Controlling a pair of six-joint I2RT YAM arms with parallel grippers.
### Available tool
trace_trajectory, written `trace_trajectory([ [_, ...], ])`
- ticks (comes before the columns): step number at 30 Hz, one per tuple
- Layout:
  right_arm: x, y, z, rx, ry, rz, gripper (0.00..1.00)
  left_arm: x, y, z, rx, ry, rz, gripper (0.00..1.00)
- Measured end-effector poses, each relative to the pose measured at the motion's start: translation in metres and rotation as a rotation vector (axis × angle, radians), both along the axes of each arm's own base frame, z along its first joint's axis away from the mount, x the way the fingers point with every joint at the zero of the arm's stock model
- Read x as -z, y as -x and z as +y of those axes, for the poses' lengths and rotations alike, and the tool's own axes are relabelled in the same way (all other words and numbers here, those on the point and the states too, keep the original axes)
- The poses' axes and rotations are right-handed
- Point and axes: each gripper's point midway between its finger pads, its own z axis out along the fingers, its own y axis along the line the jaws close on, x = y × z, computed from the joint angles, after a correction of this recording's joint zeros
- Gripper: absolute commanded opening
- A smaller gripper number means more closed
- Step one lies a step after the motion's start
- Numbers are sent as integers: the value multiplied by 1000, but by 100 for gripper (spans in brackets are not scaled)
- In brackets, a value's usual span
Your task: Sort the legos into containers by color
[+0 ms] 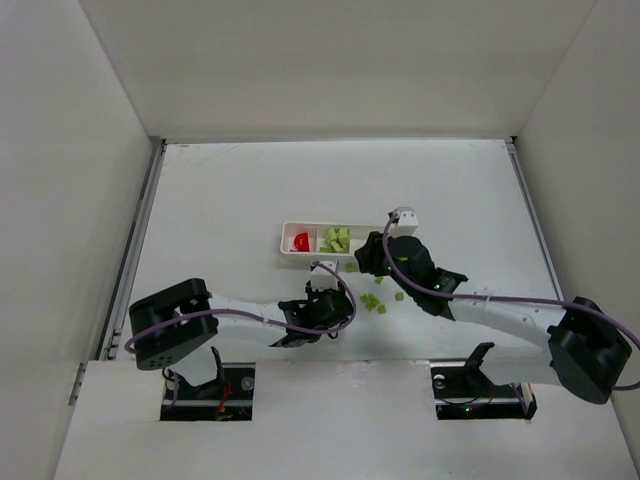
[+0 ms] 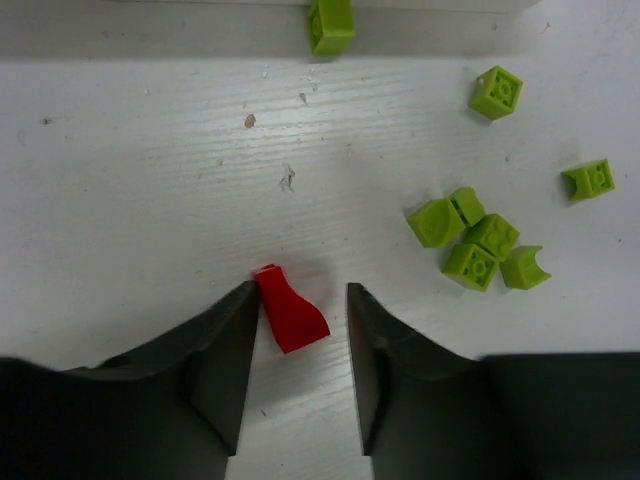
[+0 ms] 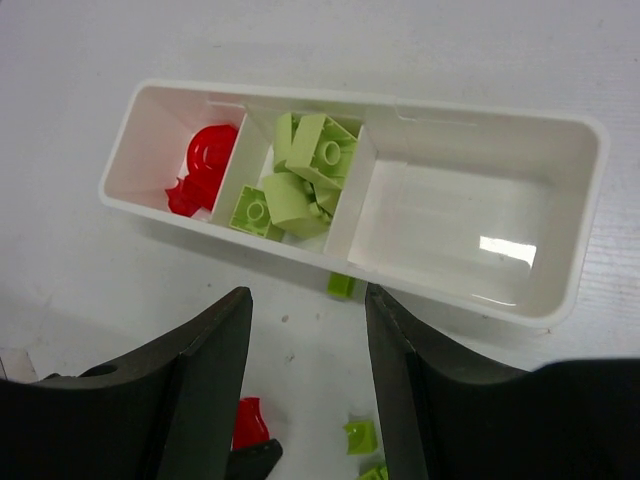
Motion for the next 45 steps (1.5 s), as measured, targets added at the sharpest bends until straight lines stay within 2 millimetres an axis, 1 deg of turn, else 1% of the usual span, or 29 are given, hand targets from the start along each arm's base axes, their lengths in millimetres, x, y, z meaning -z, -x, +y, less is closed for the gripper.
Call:
trace_trajectory([
  [2,3,3,-3,2,-1,5,55,2,-1,-1,-1,-6,1,24],
  [4,1,4,-4,4,-8,3,55,2,-1,0,-4,-8,2,19],
  [7,-6,5,-5,5,-27,-10,55,1,-3,2,-7,-11,1,16],
  [9,-11,6,-6,5,-38,-20,55,-5,-5,7,-10,-17,-7,16],
  [11,-14,7,-7,7,-49,-25,55,-21,-10,10,-16,4,-32,16],
  [14,-16,11,-11,13,-60,-30,53,-60,-30,18,-54,75,-96,16],
  [17,-8,15,-18,26,-52,-20,50,-99,-60,35,-130,129,-169,17],
  [19,0,19,-24,38,-42,-3,46,-115,-82,48,-184,132,-205,18],
  [21,7,24,-27,46,-36,14,45,-125,-104,61,-232,120,-226,18],
  [23,14,30,-28,43,-28,26,45,-126,-126,73,-270,102,-230,19],
  [26,22,39,-31,40,-16,46,46,-114,-150,86,-307,63,-218,21],
  [31,28,46,-45,87,4,71,46,-86,-171,100,-325,-10,-169,24],
  [34,35,48,-51,119,20,95,45,-75,-178,100,-322,-40,-150,27],
  [36,45,51,-52,124,50,118,45,-69,-180,99,-316,-52,-145,33],
  [37,51,53,-52,124,67,133,46,-67,-181,99,-314,-58,-143,36],
  [39,64,55,-52,124,100,160,51,-65,-181,98,-312,-63,-141,42],
  [43,79,54,-52,138,155,193,53,-71,-181,95,-304,-54,-157,43],
  [45,83,51,-51,148,170,203,54,-81,-180,94,-300,-39,-176,43],
])
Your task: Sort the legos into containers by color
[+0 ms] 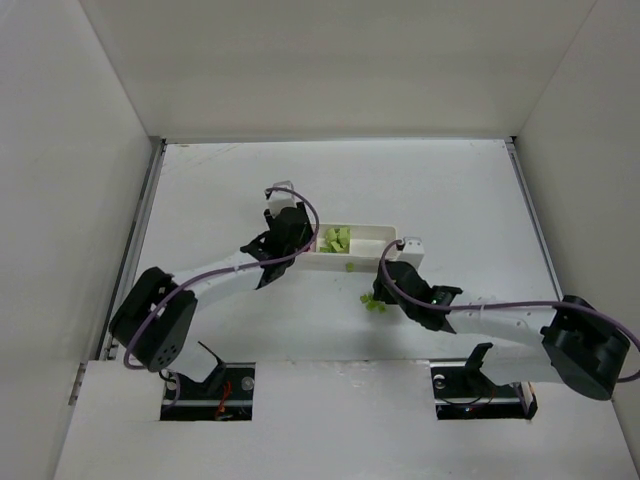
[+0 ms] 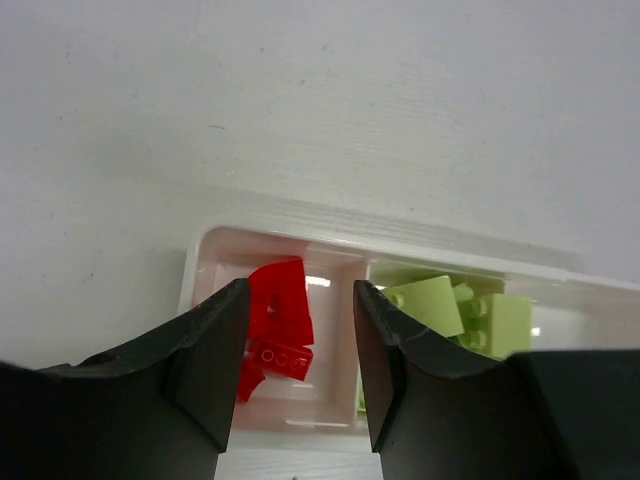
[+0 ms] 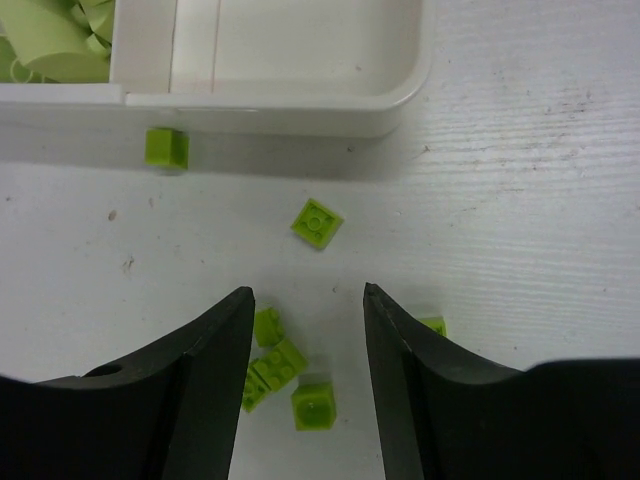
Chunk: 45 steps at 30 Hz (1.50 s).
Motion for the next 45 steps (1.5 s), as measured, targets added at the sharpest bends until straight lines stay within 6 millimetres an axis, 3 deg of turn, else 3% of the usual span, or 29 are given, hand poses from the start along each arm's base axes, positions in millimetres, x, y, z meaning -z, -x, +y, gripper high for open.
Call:
trace_trajectory([
  [6,14,-9,7,15,42,21,57,-46,33,-11,70,85,-112,42],
  [8,18,-12,7,23,57,25,51,-51,51,-21,116,103,-129,42],
  [11,23,-17,9,38,69,35,45,-41,79,-39,197,105,-116,41],
  [16,25,-26,12,70,77,30,41,-4,130,-62,346,62,-53,41],
  [21,27,-33,12,102,96,21,22,16,166,-84,454,54,-17,45],
  [27,20,-33,9,120,87,10,18,41,182,-104,508,40,16,50],
  [34,-51,-31,12,101,-51,-112,19,44,179,-122,522,65,13,51],
  [40,-67,-61,12,100,-24,-144,21,53,176,-131,528,58,24,50],
  [42,-67,-76,12,113,-11,-146,25,56,177,-132,528,52,28,50],
  [45,-64,-91,9,126,3,-144,48,59,176,-135,529,52,30,49],
])
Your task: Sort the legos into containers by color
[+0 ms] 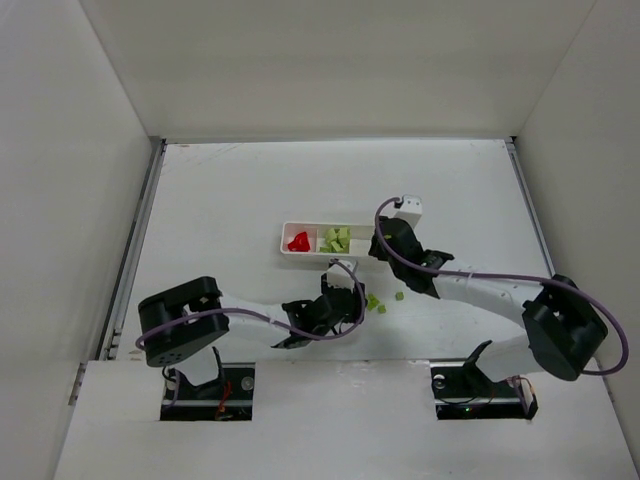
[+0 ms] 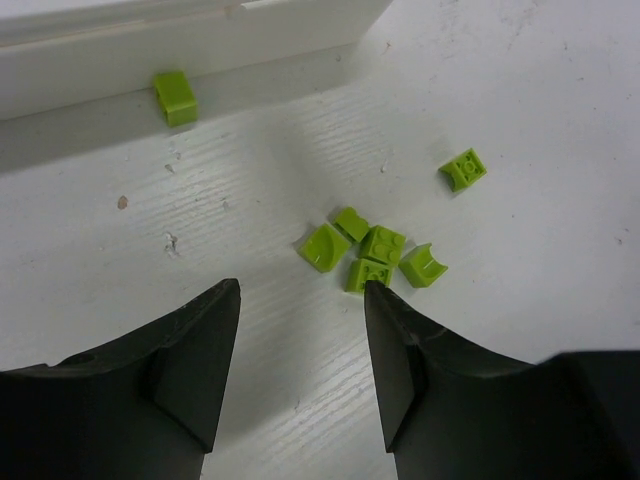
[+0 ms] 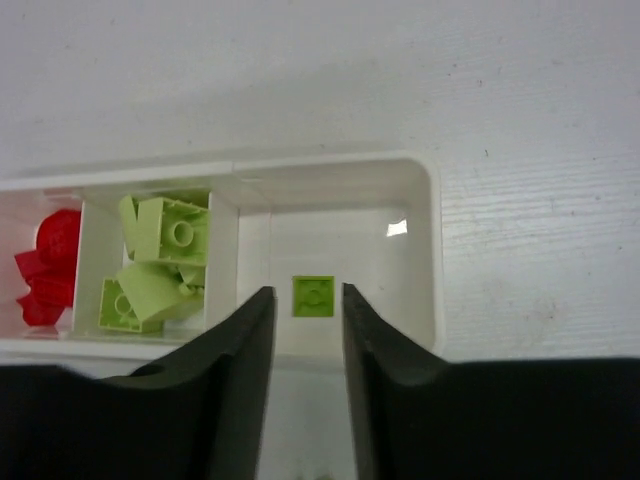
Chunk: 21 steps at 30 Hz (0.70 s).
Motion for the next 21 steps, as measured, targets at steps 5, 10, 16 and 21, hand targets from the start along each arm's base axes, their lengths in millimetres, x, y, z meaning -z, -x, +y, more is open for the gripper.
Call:
trace_trajectory([
  [5,-2,-3,-3,-5,7,-11,53,2,0,-11,13,7,4,47],
  [10,-5,12,-16,11,-40,-28,45,5,1,-19,30,9,13,44],
  [16,30,40,-45,97,-93,42,47,13,-2,-18,30,-4,27,40],
  [21,57,57,-59,164,-98,129,45,19,-4,-17,22,-11,37,31],
])
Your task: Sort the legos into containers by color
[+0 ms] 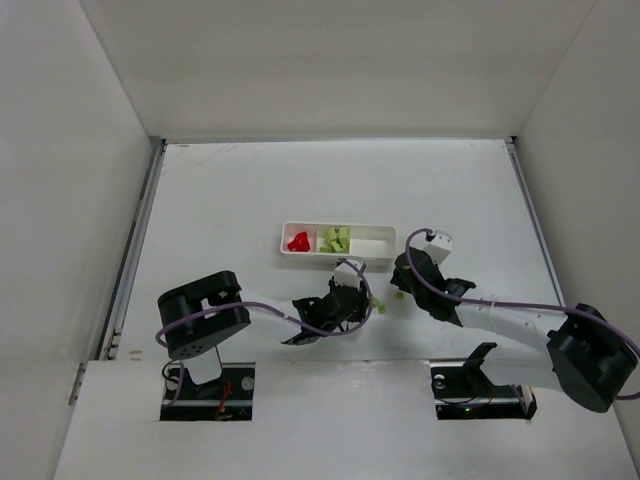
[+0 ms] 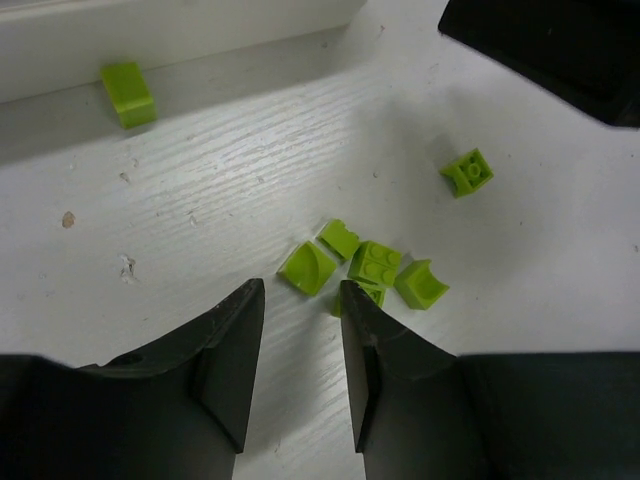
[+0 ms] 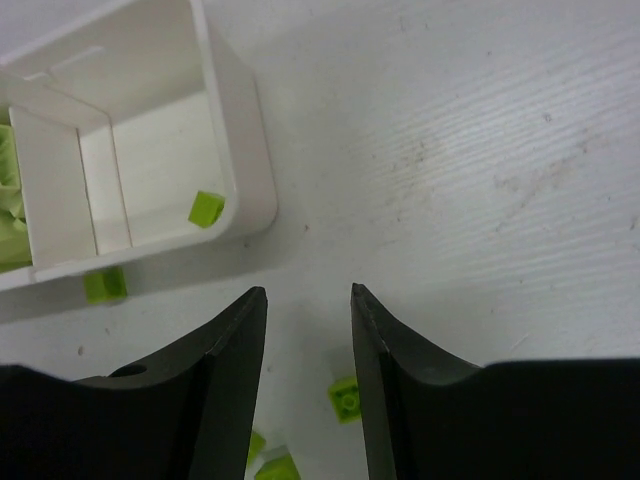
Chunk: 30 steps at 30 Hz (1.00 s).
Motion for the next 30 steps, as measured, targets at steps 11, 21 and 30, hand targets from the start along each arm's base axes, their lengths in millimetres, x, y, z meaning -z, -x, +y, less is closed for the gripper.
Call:
trace_trajectory([
  [11,0,35,7,-3,-54,39,48,3,-5,-2,-8,4,4,23],
  [21,25,49,3,-16,32,135,46,2,-11,-1,-32,21,12,30],
  [30,26,48,6,-24,43,147,46,2,-16,-3,-42,26,12,13],
])
